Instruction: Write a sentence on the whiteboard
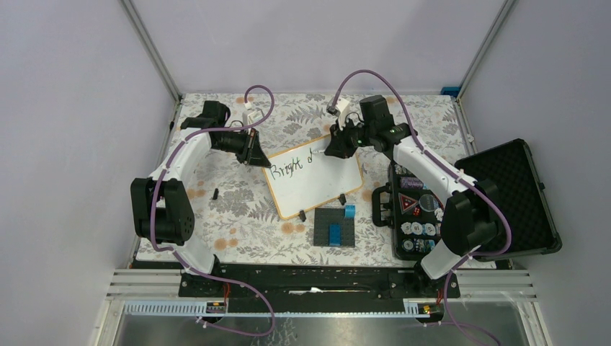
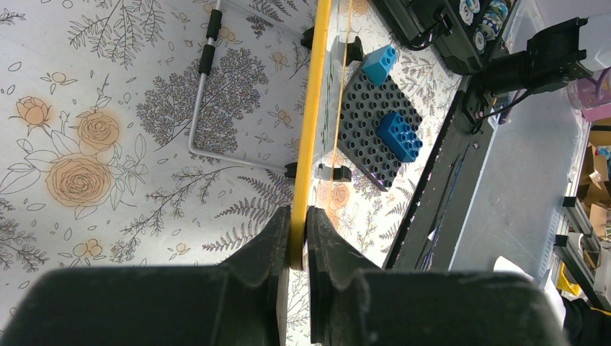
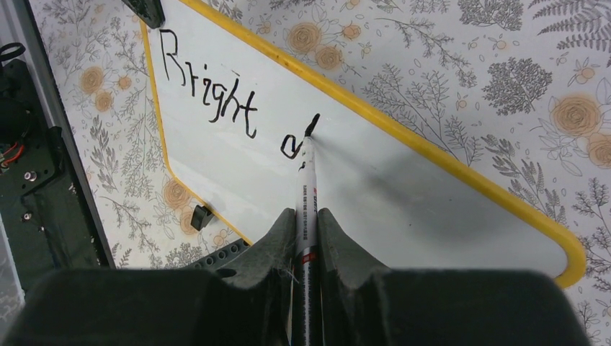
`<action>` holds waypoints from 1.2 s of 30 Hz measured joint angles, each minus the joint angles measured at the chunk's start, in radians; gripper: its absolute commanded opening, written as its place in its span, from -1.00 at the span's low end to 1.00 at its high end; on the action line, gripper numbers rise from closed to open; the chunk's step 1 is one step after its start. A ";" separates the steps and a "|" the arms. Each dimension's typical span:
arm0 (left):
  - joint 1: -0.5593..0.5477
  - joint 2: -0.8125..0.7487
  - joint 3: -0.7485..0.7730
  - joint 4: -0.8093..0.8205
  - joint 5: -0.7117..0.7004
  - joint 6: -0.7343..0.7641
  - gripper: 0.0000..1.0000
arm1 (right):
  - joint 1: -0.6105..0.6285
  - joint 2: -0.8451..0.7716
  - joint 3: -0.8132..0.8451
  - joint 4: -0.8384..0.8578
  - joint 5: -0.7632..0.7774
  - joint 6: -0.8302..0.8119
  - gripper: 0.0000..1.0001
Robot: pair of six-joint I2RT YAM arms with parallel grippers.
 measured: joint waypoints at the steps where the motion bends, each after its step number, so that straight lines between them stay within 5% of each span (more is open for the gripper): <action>1: 0.000 0.000 0.000 0.000 0.000 0.000 -1.00 | 0.000 0.000 -0.004 0.000 -0.001 0.000 -1.00; 36: -0.002 0.000 0.000 -0.001 0.000 0.000 -1.00 | 0.000 -0.082 -0.077 -0.016 -0.044 -0.004 -1.00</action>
